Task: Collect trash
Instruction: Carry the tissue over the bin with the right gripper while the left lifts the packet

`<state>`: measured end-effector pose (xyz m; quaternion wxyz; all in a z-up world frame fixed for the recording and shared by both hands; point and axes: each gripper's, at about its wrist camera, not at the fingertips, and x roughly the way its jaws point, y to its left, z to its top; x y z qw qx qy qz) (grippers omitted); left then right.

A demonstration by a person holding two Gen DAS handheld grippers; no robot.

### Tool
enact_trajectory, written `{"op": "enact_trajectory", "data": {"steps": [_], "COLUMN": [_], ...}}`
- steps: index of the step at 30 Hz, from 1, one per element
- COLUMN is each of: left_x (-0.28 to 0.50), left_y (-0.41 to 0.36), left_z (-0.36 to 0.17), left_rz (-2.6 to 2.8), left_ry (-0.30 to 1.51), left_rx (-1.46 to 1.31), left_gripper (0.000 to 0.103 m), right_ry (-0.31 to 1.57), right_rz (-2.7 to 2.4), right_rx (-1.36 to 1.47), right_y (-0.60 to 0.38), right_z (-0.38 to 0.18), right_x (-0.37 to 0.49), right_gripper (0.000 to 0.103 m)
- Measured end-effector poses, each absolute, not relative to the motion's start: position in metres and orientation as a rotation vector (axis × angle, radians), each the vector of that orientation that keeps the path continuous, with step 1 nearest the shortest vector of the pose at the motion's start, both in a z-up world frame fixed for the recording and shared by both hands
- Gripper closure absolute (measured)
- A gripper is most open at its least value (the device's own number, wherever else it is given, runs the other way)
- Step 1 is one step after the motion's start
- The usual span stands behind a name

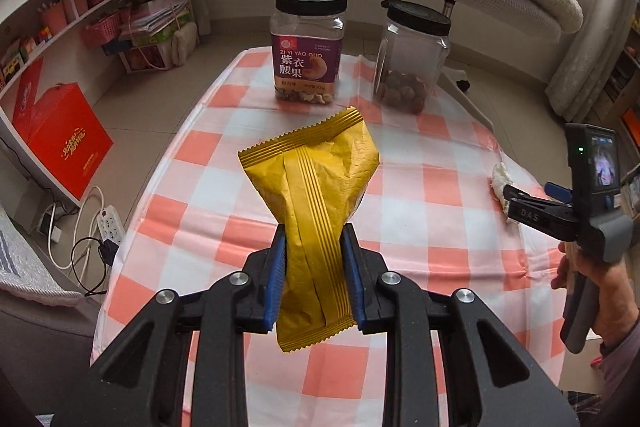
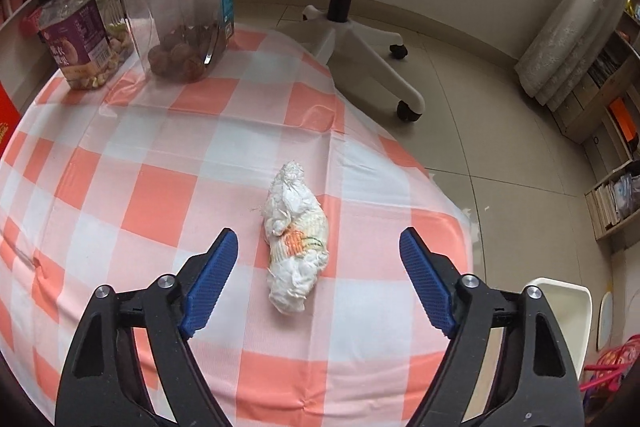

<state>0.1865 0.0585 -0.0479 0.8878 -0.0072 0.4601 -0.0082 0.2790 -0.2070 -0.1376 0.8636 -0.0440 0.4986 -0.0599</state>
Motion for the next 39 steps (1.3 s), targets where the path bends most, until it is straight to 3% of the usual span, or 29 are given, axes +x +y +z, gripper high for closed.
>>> {"op": "enact_trajectory", "data": {"steps": [2, 3, 4, 11, 26, 39], "left_x": [0.185, 0.185, 0.185, 0.184, 0.167, 0.164], "left_y": [0.062, 0.062, 0.064, 0.082, 0.083, 0.058], "left_z": [-0.047, -0.048, -0.048, -0.047, -0.028, -0.026], "left_rz": [0.001, 0.008, 0.009, 0.035, 0.037, 0.039], "left_ry": [0.928, 0.918, 0.914, 0.894, 0.837, 0.788], "left_rx": [0.015, 0.036, 0.048, 0.061, 0.035, 0.046], "left_gripper": [0.076, 0.076, 0.076, 0.076, 0.075, 0.074], "right_ry": [1.073, 1.093, 1.119, 1.064, 0.754, 0.537], "right_rz": [-0.128, -0.126, -0.116, -0.118, 0.014, -0.097], "right_rx": [-0.081, -0.069, -0.042, 0.124, -0.044, -0.043], "right_y": [-0.209, -0.21, -0.213, -0.213, -0.155, -0.192], "right_z": [-0.149, -0.155, -0.162, -0.15, -0.027, -0.012], "right_x": [0.287, 0.29, 0.292, 0.276, 0.173, 0.129], "right_gripper": [0.036, 0.05, 0.072, 0.074, 0.074, 0.073]}}
